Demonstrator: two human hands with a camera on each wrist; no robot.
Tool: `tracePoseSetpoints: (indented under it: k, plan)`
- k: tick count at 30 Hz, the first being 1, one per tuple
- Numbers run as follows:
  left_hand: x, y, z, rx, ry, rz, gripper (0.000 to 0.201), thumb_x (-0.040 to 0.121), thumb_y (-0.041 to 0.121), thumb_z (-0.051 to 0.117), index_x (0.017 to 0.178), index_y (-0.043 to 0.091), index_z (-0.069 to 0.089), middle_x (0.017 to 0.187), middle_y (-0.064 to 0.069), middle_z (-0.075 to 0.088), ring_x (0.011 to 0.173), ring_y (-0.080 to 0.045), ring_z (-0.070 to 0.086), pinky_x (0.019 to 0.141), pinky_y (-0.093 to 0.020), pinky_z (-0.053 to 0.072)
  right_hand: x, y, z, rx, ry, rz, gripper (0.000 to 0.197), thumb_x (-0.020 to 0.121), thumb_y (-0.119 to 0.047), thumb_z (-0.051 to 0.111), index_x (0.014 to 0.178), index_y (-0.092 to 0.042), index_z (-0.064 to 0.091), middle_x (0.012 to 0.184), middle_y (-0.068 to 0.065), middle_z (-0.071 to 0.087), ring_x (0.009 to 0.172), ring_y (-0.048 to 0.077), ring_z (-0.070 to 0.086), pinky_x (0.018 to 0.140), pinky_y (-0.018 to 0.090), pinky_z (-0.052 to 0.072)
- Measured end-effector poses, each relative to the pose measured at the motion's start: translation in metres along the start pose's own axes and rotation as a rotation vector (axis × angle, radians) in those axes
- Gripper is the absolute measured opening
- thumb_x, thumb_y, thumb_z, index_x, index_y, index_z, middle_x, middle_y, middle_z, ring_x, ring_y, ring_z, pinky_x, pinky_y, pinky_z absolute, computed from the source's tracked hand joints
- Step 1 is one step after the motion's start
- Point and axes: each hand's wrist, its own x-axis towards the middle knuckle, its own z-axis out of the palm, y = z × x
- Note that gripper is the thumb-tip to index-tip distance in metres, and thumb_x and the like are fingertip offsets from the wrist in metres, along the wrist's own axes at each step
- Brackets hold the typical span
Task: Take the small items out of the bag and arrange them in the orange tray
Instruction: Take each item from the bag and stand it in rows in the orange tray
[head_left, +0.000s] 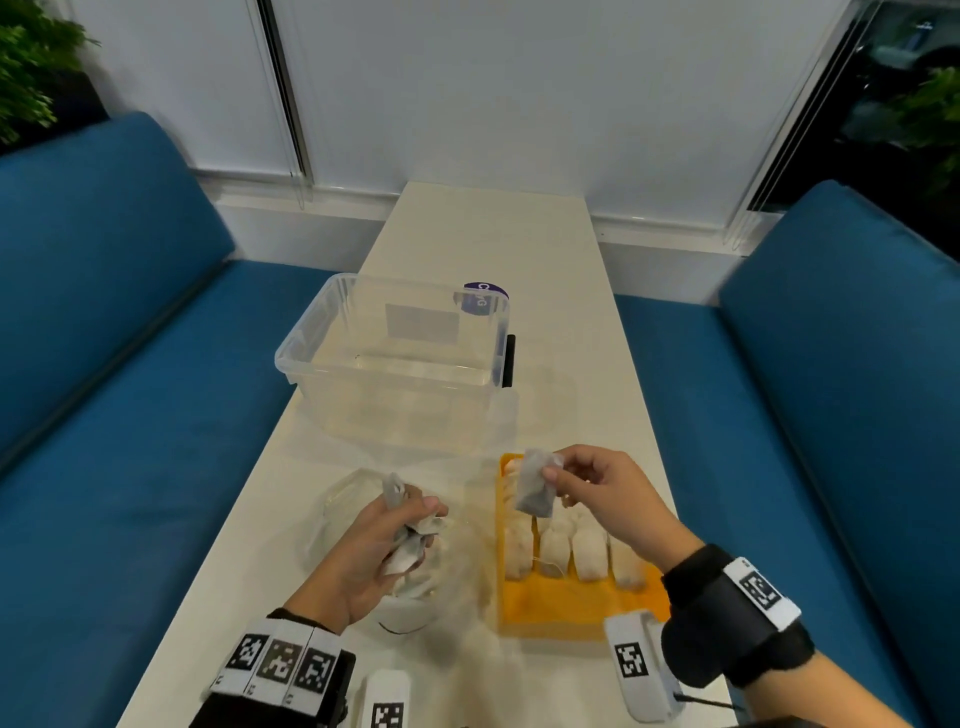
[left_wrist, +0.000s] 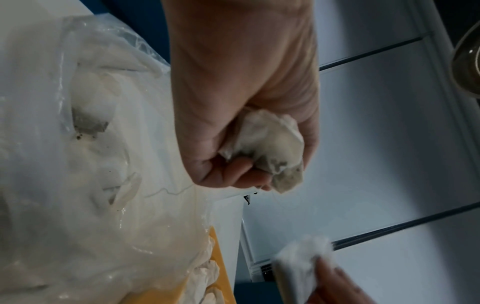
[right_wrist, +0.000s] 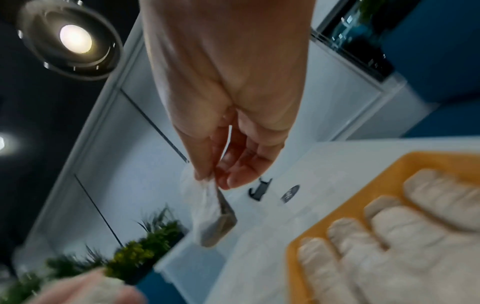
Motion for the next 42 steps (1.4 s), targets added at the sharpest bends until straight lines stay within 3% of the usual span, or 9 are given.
tracePoseSetpoints:
  k: [4, 9, 12, 17, 24, 30, 36, 39, 42]
  plan:
    - [-0.002, -0.004, 0.002, 0.117, -0.053, 0.024, 0.032, 0.069, 0.017, 0.064, 0.101, 0.013, 0.063, 0.075, -0.007, 0.059, 0.067, -0.016, 0.057, 0.057, -0.022, 0.049, -0.002, 0.022, -0.008, -0.178, -0.04, 0.066, 0.003, 0.087, -0.023, 0.064, 0.087, -0.027, 0.064, 0.079, 0.002, 0.066, 0.066, 0.005, 0.058, 0.061, 0.012, 0.048]
    - [-0.002, -0.006, 0.026, 0.555, -0.033, 0.15, 0.018, 0.076, 0.027, 0.075, 0.087, 0.014, 0.069, 0.079, -0.003, 0.068, 0.072, -0.018, 0.061, 0.06, -0.024, 0.049, -0.016, 0.018, 0.003, -0.09, -0.17, 0.075, 0.009, 0.087, -0.023, 0.065, 0.088, -0.015, 0.068, 0.08, 0.004, 0.063, 0.074, 0.01, 0.055, 0.068, 0.023, 0.047]
    - [-0.003, -0.006, 0.037, 0.65, -0.066, 0.202, 0.022, 0.07, 0.034, 0.079, 0.09, 0.027, 0.071, 0.089, 0.003, 0.074, 0.08, -0.015, 0.068, 0.066, -0.026, 0.052, -0.023, 0.011, 0.008, 0.006, -0.19, 0.054, 0.01, 0.087, -0.023, 0.065, 0.092, -0.015, 0.069, 0.088, 0.01, 0.065, 0.077, 0.01, 0.055, 0.072, 0.026, 0.046]
    - [-0.003, -0.006, 0.045, 0.63, -0.021, 0.261, 0.022, 0.073, 0.028, 0.078, 0.093, 0.031, 0.067, 0.075, 0.01, 0.069, 0.063, 0.003, 0.061, 0.049, -0.016, 0.046, -0.028, 0.009, 0.014, 0.089, -0.157, 0.028, 0.007, 0.085, -0.02, 0.067, 0.091, -0.016, 0.069, 0.076, -0.002, 0.062, 0.071, 0.006, 0.054, 0.072, 0.024, 0.045]
    - [0.001, -0.008, 0.043, 0.572, -0.007, 0.257, 0.008, 0.079, 0.022, 0.073, 0.075, 0.024, 0.066, 0.057, 0.013, 0.061, 0.052, 0.0, 0.053, 0.046, -0.019, 0.044, -0.025, 0.016, 0.02, 0.147, -0.08, -0.066, 0.024, 0.084, -0.012, 0.069, 0.086, -0.027, 0.051, 0.068, -0.007, 0.055, 0.069, 0.017, 0.049, 0.068, 0.033, 0.045]
    - [0.0, -0.009, 0.041, 0.603, 0.038, 0.346, 0.009, 0.078, 0.019, 0.073, 0.075, 0.023, 0.066, 0.066, 0.004, 0.063, 0.058, -0.007, 0.054, 0.05, -0.021, 0.047, -0.024, 0.013, 0.023, -0.059, -0.066, -0.152, 0.023, 0.087, -0.02, 0.065, 0.094, -0.042, 0.064, 0.084, -0.01, 0.062, 0.083, 0.007, 0.057, 0.076, 0.021, 0.048]
    - [-0.003, -0.005, 0.047, 0.716, -0.041, 0.55, 0.031, 0.081, 0.011, 0.07, 0.095, 0.037, 0.064, 0.082, 0.015, 0.066, 0.069, -0.001, 0.059, 0.062, -0.006, 0.042, -0.019, 0.007, 0.018, -0.146, -0.039, -0.156, 0.017, 0.086, -0.022, 0.066, 0.102, -0.022, 0.072, 0.091, -0.012, 0.067, 0.089, -0.001, 0.058, 0.074, 0.014, 0.049]
    - [0.002, -0.003, 0.049, 0.804, -0.023, 0.605, 0.026, 0.08, 0.014, 0.071, 0.09, 0.037, 0.067, 0.084, 0.015, 0.07, 0.085, -0.001, 0.063, 0.069, -0.01, 0.049, -0.018, 0.006, 0.012, -0.158, -0.024, -0.192, 0.012, 0.085, -0.02, 0.067, 0.096, -0.021, 0.073, 0.087, -0.012, 0.063, 0.087, -0.001, 0.055, 0.07, 0.011, 0.046]
    - [0.006, -0.002, 0.053, 0.86, 0.009, 0.592, 0.013, 0.08, 0.02, 0.071, 0.083, 0.032, 0.067, 0.083, 0.012, 0.069, 0.081, -0.005, 0.062, 0.067, -0.017, 0.05, -0.018, 0.006, 0.006, -0.16, -0.012, -0.201, 0.007, 0.085, -0.02, 0.067, 0.089, -0.024, 0.071, 0.089, -0.013, 0.057, 0.087, -0.002, 0.053, 0.07, 0.013, 0.048]
